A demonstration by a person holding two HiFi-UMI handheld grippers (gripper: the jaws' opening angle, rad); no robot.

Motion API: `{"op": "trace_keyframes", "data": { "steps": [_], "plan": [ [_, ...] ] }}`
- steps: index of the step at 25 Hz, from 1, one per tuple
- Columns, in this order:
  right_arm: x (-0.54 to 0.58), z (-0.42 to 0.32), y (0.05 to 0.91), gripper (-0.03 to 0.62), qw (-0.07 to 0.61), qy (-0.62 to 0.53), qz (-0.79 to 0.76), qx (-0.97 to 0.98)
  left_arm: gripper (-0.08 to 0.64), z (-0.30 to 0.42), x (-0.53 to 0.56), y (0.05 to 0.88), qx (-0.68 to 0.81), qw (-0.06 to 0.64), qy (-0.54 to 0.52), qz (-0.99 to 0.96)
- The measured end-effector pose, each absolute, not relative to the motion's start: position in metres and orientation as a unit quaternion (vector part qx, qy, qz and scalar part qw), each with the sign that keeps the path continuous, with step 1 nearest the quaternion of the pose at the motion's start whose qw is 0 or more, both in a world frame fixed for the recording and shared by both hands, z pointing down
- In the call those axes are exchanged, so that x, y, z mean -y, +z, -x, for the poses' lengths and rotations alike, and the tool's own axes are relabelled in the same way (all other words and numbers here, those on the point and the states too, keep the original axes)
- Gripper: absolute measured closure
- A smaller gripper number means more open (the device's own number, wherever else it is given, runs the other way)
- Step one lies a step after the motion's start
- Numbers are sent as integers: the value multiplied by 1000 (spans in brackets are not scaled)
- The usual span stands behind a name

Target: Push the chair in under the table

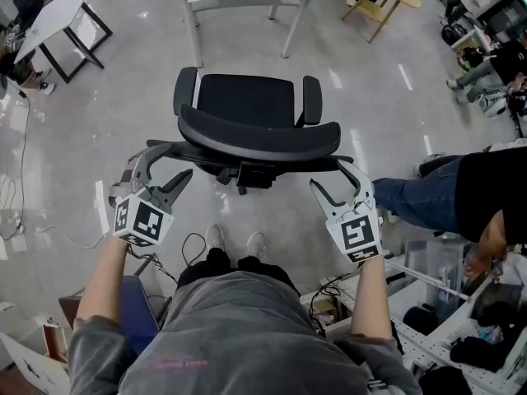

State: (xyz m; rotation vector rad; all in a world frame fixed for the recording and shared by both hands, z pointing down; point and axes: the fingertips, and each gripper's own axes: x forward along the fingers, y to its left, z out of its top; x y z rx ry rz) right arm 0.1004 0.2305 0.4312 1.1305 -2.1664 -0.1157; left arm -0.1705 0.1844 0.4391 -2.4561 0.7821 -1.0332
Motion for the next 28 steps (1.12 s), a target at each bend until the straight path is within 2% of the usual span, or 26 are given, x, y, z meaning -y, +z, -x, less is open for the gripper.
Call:
{"op": "trace_keyframes", "data": {
  "steps": [6, 15, 21, 28],
  "plan": [
    [-230, -114, 457, 350, 437, -69, -405, 800, 296, 171, -177, 467, -247, 202, -444, 837],
    [-215, -124, 496, 350, 532, -110, -345, 766, 296, 188, -157, 498, -212, 222, -540, 784],
    [-210, -134, 514, 351, 569, -119, -318, 749, 299, 190, -152, 514, -177, 257, -580, 752],
    [-199, -134, 523, 351, 596, -133, -294, 735, 325, 185, -146, 523, -165, 267, -598, 738]
  ]
}}
